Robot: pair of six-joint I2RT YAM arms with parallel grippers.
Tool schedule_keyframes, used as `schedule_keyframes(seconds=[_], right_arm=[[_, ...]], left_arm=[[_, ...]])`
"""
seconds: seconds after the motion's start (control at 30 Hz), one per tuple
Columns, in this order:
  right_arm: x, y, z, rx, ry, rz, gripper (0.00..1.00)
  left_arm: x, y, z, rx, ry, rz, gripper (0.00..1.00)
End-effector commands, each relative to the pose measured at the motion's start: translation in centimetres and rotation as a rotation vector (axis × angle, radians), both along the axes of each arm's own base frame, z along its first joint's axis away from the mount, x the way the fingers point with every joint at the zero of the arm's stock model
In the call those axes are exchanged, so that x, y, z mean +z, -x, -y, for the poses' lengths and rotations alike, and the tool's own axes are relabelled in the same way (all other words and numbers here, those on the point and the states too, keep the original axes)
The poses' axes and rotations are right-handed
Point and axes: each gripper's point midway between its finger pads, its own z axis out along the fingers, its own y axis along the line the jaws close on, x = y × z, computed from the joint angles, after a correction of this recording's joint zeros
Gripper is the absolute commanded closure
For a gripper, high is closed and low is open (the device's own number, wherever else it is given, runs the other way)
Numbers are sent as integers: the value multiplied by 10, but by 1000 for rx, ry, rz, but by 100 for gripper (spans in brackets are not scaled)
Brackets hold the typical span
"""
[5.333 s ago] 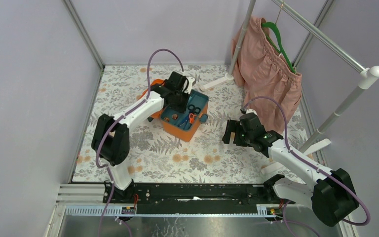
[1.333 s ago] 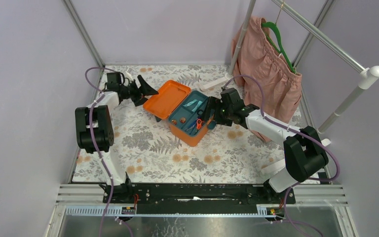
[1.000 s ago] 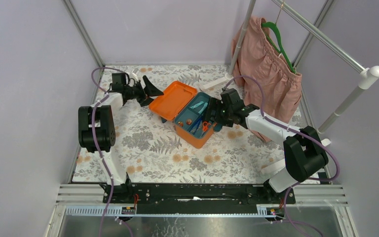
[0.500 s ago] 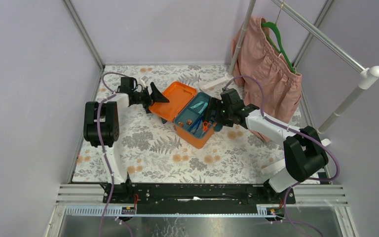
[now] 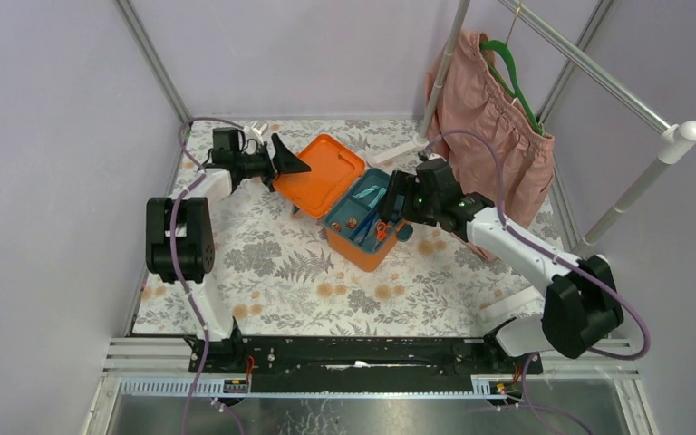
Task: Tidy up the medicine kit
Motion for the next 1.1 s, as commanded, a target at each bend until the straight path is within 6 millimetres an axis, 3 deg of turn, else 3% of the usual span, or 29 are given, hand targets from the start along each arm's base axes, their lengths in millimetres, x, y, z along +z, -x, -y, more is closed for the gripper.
schedule_keyframes(seconds=[0.0, 0.2, 0.33, 0.57, 0.8, 1.07], right_arm=[[34, -1, 26, -77, 70, 107, 0], [10, 20, 88, -250, 294, 61, 0], [-9, 32, 109, -308, 352, 30, 0], [-39, 28, 104, -290, 371, -50, 0], [-40, 12, 88, -248, 333, -54, 0], [-44, 9, 78, -226, 300, -63, 0]], left_arm=[[46, 7, 9, -49, 49, 123, 5], [72, 17, 19, -75, 52, 179, 5], [86, 25, 27, -96, 57, 210, 5], [107, 42, 52, -160, 54, 247, 5], [126, 62, 80, -222, 53, 283, 4], [146, 86, 107, -282, 59, 315, 4]])
